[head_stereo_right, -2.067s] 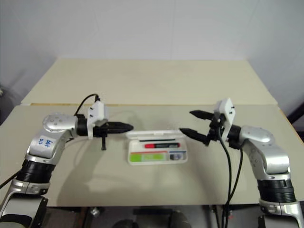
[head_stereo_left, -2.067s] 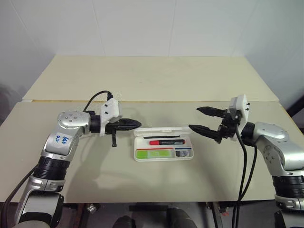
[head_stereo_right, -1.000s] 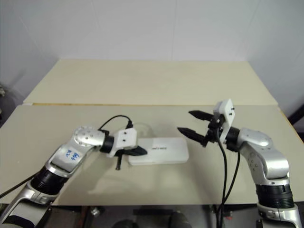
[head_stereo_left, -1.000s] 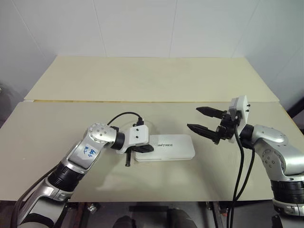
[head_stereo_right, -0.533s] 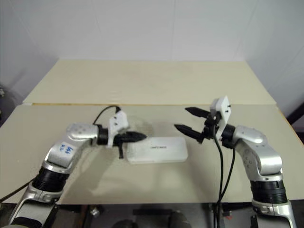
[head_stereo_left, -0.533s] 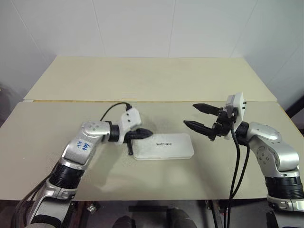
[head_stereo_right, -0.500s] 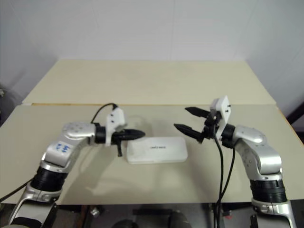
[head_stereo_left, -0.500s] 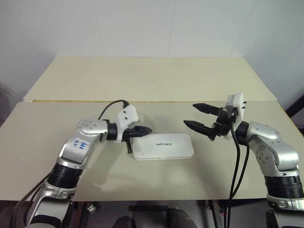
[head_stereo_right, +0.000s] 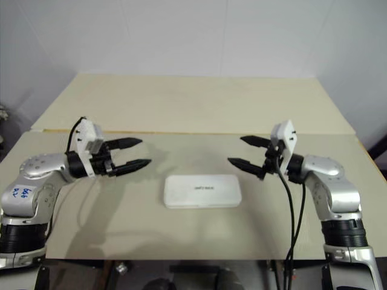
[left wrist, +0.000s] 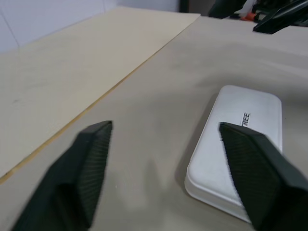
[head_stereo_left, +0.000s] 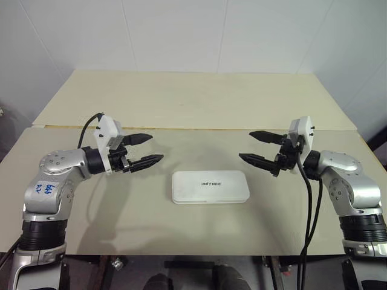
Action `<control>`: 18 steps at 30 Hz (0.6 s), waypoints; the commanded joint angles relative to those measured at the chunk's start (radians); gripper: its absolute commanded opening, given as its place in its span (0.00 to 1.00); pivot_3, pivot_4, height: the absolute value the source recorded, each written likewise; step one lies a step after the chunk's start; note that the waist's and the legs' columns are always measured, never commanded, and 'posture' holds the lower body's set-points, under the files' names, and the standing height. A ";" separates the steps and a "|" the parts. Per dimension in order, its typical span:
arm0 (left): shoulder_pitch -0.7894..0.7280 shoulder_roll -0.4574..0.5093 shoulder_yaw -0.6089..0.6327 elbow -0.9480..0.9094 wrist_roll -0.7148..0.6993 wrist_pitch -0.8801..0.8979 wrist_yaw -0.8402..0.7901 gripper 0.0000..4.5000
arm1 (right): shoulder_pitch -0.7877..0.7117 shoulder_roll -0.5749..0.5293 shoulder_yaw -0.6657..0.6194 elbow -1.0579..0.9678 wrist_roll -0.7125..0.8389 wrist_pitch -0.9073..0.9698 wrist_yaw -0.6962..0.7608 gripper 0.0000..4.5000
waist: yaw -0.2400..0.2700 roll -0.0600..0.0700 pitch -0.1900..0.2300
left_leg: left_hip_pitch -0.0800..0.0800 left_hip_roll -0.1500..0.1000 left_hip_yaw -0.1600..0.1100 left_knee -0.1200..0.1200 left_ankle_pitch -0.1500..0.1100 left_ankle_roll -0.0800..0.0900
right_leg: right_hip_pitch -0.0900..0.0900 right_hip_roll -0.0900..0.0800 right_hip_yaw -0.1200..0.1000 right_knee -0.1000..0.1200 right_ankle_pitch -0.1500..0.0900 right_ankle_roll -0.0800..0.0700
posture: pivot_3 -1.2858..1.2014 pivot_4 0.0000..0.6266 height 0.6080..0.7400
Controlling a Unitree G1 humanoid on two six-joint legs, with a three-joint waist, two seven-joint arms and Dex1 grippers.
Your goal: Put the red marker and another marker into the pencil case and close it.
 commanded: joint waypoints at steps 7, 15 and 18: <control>0.023 0.008 0.023 -0.033 -0.046 -0.008 0.008 0.99 | -0.018 -0.031 -0.032 -0.005 -0.007 -0.030 0.009 1.00 | -0.004 0.000 0.000 | 0.000 0.000 0.000 0.000 0.000 0.000 | 0.000 0.000 0.000 0.000 0.000 0.000 | 0.52 0.24 1.00; 0.042 0.027 -0.014 -0.065 -0.045 0.002 0.021 0.99 | -0.054 -0.051 -0.028 0.050 -0.030 -0.057 0.020 1.00 | -0.002 0.000 0.000 | 0.000 0.000 0.000 0.000 0.000 0.000 | 0.000 0.000 0.000 0.000 0.000 0.000 | 0.52 0.24 1.00; 0.053 0.044 -0.006 -0.079 -0.046 0.006 0.026 0.99 | -0.088 -0.022 -0.004 0.081 -0.040 -0.074 0.021 1.00 | -0.004 0.000 0.000 | 0.000 0.000 0.000 -0.001 0.000 0.000 | 0.000 0.000 0.000 0.000 0.000 0.000 | 0.52 0.24 1.00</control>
